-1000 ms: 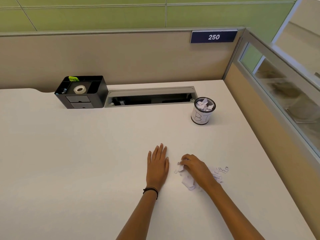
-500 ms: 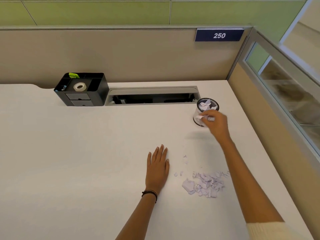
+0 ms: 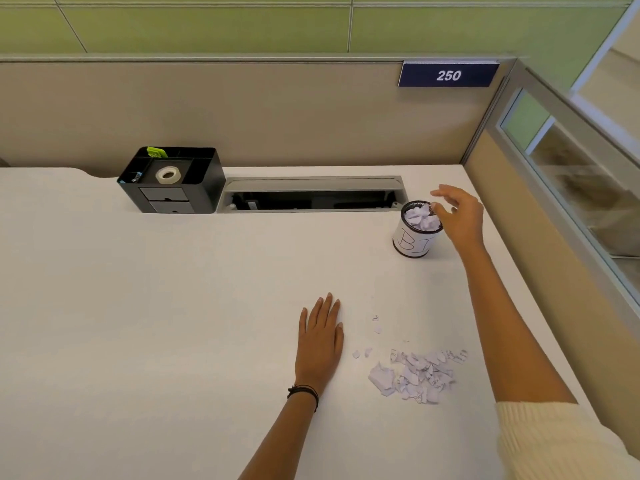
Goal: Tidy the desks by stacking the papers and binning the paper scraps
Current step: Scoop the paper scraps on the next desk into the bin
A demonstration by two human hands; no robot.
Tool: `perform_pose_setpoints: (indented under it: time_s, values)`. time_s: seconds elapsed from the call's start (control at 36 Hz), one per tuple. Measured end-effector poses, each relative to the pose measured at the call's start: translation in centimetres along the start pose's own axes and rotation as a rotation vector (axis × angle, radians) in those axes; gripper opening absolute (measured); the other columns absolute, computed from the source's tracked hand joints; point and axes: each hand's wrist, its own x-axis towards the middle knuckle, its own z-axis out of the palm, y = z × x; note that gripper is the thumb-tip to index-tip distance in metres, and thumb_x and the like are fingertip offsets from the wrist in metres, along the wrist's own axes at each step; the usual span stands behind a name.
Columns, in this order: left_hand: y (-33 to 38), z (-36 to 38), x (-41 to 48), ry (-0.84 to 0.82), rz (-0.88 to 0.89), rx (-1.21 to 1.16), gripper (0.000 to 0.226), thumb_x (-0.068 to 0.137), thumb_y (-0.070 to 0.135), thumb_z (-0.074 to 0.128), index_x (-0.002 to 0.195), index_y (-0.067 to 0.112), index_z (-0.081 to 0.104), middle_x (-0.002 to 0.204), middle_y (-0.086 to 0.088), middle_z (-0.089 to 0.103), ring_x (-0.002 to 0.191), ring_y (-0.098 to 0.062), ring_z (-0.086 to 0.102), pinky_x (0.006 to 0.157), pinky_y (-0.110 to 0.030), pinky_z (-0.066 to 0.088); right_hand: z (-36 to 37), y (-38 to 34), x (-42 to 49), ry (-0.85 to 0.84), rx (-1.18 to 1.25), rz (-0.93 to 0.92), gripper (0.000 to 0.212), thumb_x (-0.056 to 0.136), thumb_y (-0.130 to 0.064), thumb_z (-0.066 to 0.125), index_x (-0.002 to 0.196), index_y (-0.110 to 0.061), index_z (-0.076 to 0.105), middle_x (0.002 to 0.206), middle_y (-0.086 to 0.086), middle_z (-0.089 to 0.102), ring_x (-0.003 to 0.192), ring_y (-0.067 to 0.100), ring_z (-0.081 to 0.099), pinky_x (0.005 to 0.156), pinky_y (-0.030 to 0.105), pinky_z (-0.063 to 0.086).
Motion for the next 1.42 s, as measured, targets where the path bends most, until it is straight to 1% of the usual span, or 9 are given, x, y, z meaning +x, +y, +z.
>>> perform_pose_setpoints:
  time_s: [0.22,0.31,0.44,0.64,0.81,0.97,1.19,1.33,1.42]
  values:
    - [0.0,-0.1,0.0,-0.014,-0.008,0.003,0.05,0.097,0.031,0.02,0.144,0.021,0.034,0.153,0.005,0.027,0.141,-0.014,0.024,0.115,-0.036,0.006,-1.8,1.3,-5.2,0.01,-0.064,-0.042,0.021,0.088,-0.003,0.057,0.104,-0.01,0.068,0.123,0.007,0.061,0.113,0.013,0.053,0.098,0.034,0.042]
    - [0.0,-0.1,0.0,-0.018,-0.01,-0.006,0.051,0.097,0.031,0.019,0.144,0.02,0.035,0.153,0.005,0.028,0.141,-0.014,0.025,0.115,-0.035,0.004,-2.5,2.7,-8.1,-0.02,-0.095,-0.007,0.022,0.087,-0.001,0.057,0.104,-0.009,0.068,0.121,0.009,0.061,0.114,0.021,0.055,0.098,0.037,0.042]
    - [0.1,-0.2,0.1,-0.032,-0.015,-0.005,0.053,0.096,0.032,0.016,0.144,0.021,0.034,0.153,0.005,0.027,0.141,-0.014,0.025,0.115,-0.034,0.003,-3.7,5.3,-13.4,-0.124,-0.205,0.138,0.025,0.088,-0.005,0.059,0.112,-0.006,0.064,0.125,0.015,0.057,0.121,0.028,0.049,0.1,0.022,0.029]
    - [0.3,-0.5,0.0,-0.043,-0.017,-0.01,0.059,0.093,0.037,0.006,0.146,0.023,0.027,0.155,0.007,0.019,0.143,-0.012,0.016,0.116,-0.031,-0.005,-3.7,6.8,-19.7,-0.526,-0.369,0.432,0.061,0.091,-0.044,0.051,0.144,-0.023,0.031,0.154,0.014,0.014,0.144,0.026,0.008,0.117,0.043,0.013]
    - [0.4,-0.8,0.0,-0.046,-0.012,-0.007,0.062,0.092,0.038,0.003,0.147,0.021,0.027,0.155,0.005,0.019,0.144,-0.013,0.015,0.117,-0.033,-0.002,-1.7,3.7,-23.3,-0.619,-0.446,0.409,0.071,0.086,-0.055,0.051,0.145,-0.029,0.023,0.157,0.011,-0.002,0.144,0.03,-0.008,0.117,0.045,0.01]
    - [0.5,-1.0,0.0,-0.058,-0.009,0.001,0.065,0.09,0.039,0.001,0.146,0.02,0.027,0.155,0.003,0.02,0.144,-0.015,0.016,0.118,-0.036,0.002,1.1,1.3,-25.7,-0.648,-0.557,0.375,0.08,0.082,-0.062,0.052,0.147,-0.034,0.014,0.156,0.012,-0.009,0.143,0.035,-0.01,0.114,0.049,0.011]
    - [0.6,-1.3,-0.1,-0.076,0.001,0.01,0.071,0.086,0.041,-0.006,0.148,0.02,0.021,0.157,0.003,0.015,0.144,-0.014,0.01,0.116,-0.033,-0.005,3.0,-0.7,-26.3,-0.676,-0.643,0.295,0.061,0.093,-0.041,0.049,0.145,-0.033,0.02,0.156,0.011,-0.006,0.144,0.035,-0.003,0.113,0.042,0.021]
    - [0.6,-1.3,-0.1,-0.077,0.0,0.012,0.071,0.086,0.04,-0.006,0.148,0.02,0.022,0.156,0.003,0.016,0.144,-0.014,0.011,0.117,-0.035,-0.002,3.1,-1.6,-26.4,-0.629,-0.587,0.189,0.043,0.096,-0.021,0.046,0.138,-0.024,0.037,0.153,0.005,0.015,0.142,0.021,0.015,0.106,0.031,0.032]
    - [0.5,-1.2,-0.1,-0.077,-0.001,0.012,0.07,0.087,0.04,-0.005,0.148,0.019,0.023,0.156,0.002,0.017,0.144,-0.015,0.013,0.116,-0.035,-0.002,3.1,-1.8,-26.7,-0.57,-0.467,0.196,0.04,0.094,-0.014,0.047,0.134,-0.017,0.045,0.148,0.006,0.026,0.135,0.028,0.026,0.105,0.037,0.031]
